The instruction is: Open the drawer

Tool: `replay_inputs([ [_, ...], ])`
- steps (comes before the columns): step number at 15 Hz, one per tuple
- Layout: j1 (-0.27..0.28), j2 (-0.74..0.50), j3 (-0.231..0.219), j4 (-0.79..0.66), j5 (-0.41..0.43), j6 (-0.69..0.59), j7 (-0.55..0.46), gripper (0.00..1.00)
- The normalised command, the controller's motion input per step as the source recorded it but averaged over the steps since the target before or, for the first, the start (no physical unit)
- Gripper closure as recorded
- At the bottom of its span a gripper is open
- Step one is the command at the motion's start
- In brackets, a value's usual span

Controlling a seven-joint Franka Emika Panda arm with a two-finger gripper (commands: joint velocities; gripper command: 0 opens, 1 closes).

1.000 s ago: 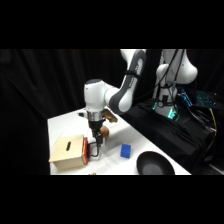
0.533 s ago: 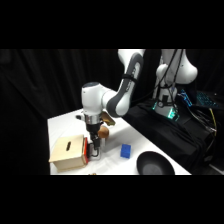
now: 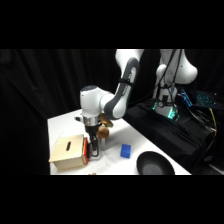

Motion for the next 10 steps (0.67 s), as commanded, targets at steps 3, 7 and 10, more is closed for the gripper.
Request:
replay_inputs([
  [3,-0.026,0.05,0.015,0.04,0.092,0.12,-0.03,0.00],
  [7,-0.037,0.02,0.031,0.00,0.100,0.13,-0.05,0.00],
  [10,-0.058,-0.02,0.045,-0.07,0.115,0.14,-0.07,0.00],
])
